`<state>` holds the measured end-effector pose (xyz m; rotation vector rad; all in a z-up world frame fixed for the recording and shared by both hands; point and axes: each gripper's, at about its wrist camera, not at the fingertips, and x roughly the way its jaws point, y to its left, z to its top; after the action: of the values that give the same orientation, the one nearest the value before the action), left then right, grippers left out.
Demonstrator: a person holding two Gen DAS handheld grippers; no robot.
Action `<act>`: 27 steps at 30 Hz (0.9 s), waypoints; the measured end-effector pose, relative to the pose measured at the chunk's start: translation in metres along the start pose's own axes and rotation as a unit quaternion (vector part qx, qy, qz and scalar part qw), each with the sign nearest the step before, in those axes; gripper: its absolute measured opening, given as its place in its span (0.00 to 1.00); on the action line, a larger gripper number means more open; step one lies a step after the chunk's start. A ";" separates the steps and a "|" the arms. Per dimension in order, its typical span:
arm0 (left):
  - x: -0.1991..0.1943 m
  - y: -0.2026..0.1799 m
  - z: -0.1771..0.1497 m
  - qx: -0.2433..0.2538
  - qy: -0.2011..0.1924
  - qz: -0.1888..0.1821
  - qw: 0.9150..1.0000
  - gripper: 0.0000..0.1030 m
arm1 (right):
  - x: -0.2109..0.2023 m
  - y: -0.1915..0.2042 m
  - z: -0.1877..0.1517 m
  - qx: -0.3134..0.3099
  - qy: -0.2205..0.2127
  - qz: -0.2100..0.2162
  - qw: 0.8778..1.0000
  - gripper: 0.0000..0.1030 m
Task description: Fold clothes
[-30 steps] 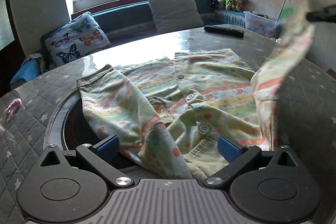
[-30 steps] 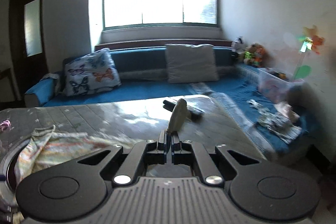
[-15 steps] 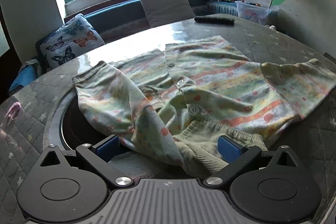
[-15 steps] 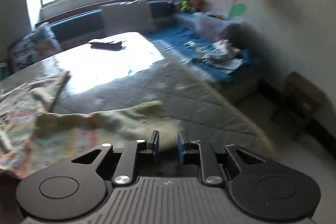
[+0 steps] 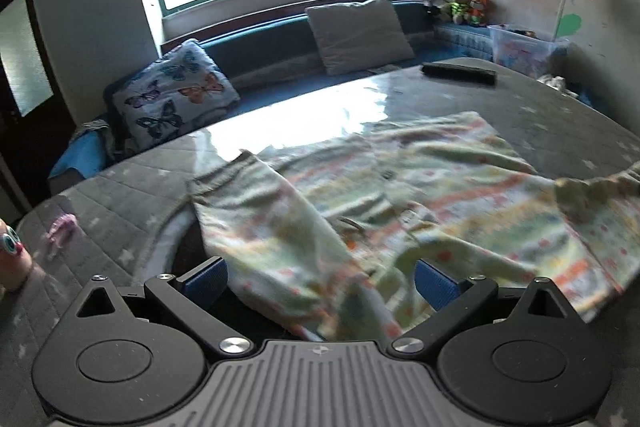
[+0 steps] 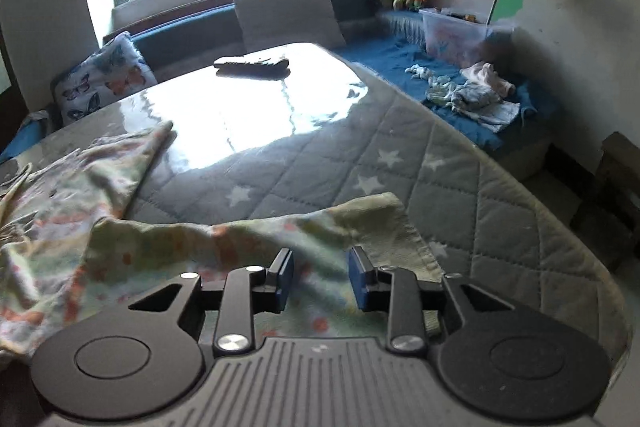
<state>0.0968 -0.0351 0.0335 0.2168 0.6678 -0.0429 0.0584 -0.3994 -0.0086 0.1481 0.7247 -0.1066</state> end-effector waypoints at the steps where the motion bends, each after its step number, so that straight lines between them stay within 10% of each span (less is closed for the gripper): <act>1: 0.005 0.003 0.004 -0.001 0.000 0.006 1.000 0.98 | -0.001 -0.002 0.000 0.001 -0.001 0.000 1.000 0.29; 13: 0.074 0.027 0.046 -0.029 0.023 0.034 0.999 0.95 | -0.003 0.051 0.016 -0.060 0.000 0.086 0.994 0.51; 27: 0.178 0.051 0.081 -0.034 0.074 0.054 0.995 0.84 | -0.011 0.190 0.024 -0.190 0.002 0.291 0.938 0.52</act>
<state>0.2911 0.0027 -0.0051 0.1905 0.8025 0.1005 0.0936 -0.2157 0.0349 -0.0124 0.6679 0.5983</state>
